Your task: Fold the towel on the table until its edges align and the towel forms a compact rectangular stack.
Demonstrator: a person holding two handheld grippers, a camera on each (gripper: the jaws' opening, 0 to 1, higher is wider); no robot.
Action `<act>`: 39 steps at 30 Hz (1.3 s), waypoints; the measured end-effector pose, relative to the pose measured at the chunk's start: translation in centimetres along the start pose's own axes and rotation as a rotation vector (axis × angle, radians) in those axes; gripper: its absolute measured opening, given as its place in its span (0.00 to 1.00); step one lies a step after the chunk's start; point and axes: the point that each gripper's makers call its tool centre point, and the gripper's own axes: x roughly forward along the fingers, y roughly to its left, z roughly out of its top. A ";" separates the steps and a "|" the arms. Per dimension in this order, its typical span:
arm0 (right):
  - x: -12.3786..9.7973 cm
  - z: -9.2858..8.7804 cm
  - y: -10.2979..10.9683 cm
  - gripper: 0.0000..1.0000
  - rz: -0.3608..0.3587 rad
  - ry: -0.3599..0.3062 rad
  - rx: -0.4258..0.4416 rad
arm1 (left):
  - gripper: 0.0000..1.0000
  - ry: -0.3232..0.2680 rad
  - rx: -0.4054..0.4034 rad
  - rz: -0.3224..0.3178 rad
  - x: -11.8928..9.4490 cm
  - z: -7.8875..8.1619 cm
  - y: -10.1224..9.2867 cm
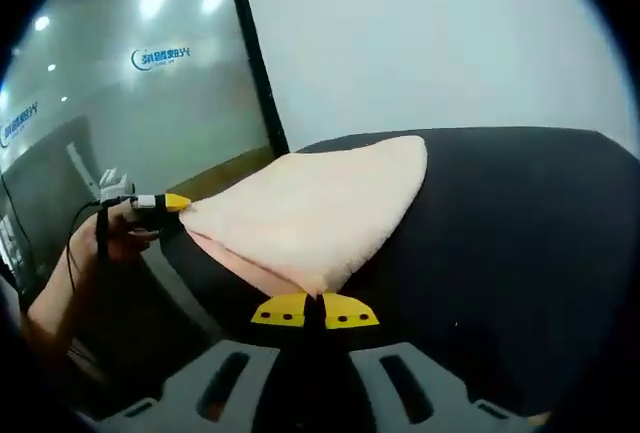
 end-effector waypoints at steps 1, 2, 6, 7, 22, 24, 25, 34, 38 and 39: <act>-0.1 0.1 0.0 0.01 0.002 -0.009 0.004 | 0.23 -0.012 -0.004 0.017 -0.2 -0.1 0.1; -0.2 0.2 0.1 0.01 0.009 -0.014 0.011 | 0.22 -0.023 -0.025 0.018 -0.6 -0.2 -0.2; -0.2 -0.3 0.3 0.02 0.010 -0.003 0.000 | 0.23 -0.039 0.016 0.047 -2.0 -1.2 -1.8; -0.3 -0.5 0.3 0.02 0.021 -0.001 0.007 | 0.23 -0.044 0.033 0.062 -2.3 -1.5 -2.1; 0.9 10.9 -8.8 0.26 0.211 0.004 0.212 | 0.25 -0.207 1.075 -0.286 -1.5 -3.7 -22.7; 2.8 12.2 -10.5 0.26 0.214 0.016 0.287 | 0.28 -0.104 1.240 -0.386 0.5 -9.3 -25.0; 4.0 12.9 -11.3 0.26 0.223 0.020 0.319 | 0.33 -0.048 1.306 -0.420 1.1 -11.6 -25.4; 6.7 15.0 -12.2 0.22 0.243 -0.002 0.376 | 0.45 0.049 1.619 -0.350 4.3 -19.2 -24.9; 7.3 14.6 -12.9 0.22 0.237 0.003 0.392 | 0.38 -0.001 1.690 -0.283 4.7 -18.3 -24.9; 7.6 14.5 -13.1 0.22 0.229 0.005 0.392 | 0.37 -0.002 1.730 -0.256 4.8 -18.3 -24.6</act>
